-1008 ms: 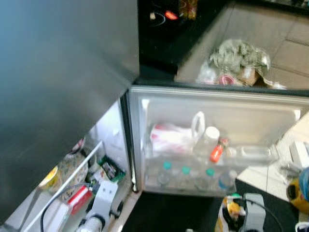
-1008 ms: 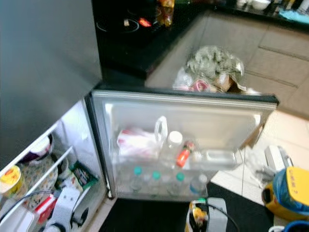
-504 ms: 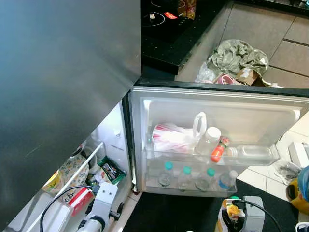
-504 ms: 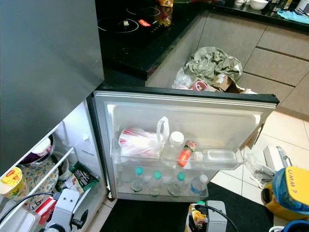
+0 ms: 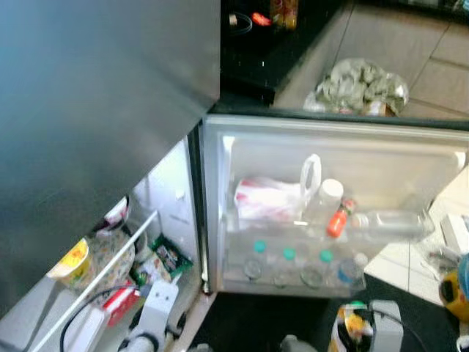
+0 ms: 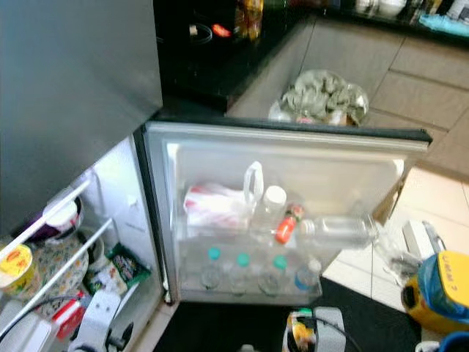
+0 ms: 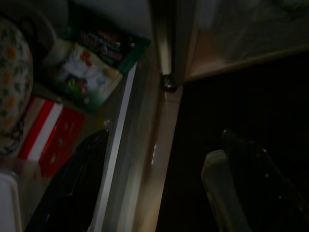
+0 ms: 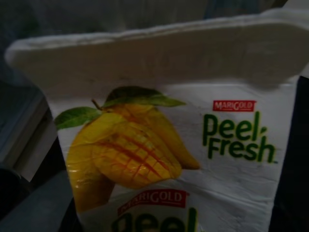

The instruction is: Restocking fridge

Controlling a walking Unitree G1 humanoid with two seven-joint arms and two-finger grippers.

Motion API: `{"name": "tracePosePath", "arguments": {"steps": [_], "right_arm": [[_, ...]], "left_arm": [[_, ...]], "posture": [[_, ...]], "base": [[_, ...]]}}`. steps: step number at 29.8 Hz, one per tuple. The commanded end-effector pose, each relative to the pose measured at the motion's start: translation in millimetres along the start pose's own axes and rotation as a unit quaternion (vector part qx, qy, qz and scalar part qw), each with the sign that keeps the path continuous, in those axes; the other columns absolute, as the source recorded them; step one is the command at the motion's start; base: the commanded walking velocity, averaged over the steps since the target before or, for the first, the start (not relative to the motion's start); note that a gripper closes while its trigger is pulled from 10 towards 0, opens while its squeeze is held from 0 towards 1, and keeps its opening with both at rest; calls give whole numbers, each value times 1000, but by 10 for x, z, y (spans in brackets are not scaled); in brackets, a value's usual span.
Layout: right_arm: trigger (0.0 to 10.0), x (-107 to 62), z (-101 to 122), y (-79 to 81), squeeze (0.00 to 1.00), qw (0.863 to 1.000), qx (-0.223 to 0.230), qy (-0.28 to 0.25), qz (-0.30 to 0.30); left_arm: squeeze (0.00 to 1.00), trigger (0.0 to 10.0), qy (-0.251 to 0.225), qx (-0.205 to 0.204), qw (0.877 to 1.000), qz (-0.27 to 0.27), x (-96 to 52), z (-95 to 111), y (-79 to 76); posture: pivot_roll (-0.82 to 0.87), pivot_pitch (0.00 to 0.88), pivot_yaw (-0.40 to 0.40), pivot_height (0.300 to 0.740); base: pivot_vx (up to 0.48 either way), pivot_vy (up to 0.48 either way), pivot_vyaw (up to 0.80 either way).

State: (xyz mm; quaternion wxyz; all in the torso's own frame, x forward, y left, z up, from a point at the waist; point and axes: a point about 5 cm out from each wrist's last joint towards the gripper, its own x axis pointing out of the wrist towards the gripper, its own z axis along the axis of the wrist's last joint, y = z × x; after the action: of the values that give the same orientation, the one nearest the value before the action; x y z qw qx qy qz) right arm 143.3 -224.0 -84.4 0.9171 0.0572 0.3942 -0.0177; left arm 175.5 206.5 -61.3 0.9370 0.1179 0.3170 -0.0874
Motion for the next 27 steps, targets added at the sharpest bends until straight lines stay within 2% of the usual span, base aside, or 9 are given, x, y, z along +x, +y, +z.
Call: {"name": "tracePosePath", "arguments": {"steps": [1,14,21,27], "right_arm": [[10000,-18,-18,-37,0,1000,-2,3,-3],[10000,-23,-32,-34,0,1000,0,4,-3],[10000,-37,-24,-45,0,1000,-14,-6,-2],[10000,-16,122,-59,0,998,-45,-36,18]], "left_arm": [[0,10000,16,1,1000,-3,-24,-73,-19],[0,10000,20,1,1000,-4,-28,-91,-23],[0,10000,22,1,1000,-5,-28,-99,-22],[0,10000,22,1,1000,-4,-24,-94,-16]], "posture": [[-25,33,-66,615],[-27,36,-64,555],[-26,35,-64,530],[-27,34,-66,515]], "base": [[0,0,0],[0,0,0],[0,0,0],[0,0,0]]}}
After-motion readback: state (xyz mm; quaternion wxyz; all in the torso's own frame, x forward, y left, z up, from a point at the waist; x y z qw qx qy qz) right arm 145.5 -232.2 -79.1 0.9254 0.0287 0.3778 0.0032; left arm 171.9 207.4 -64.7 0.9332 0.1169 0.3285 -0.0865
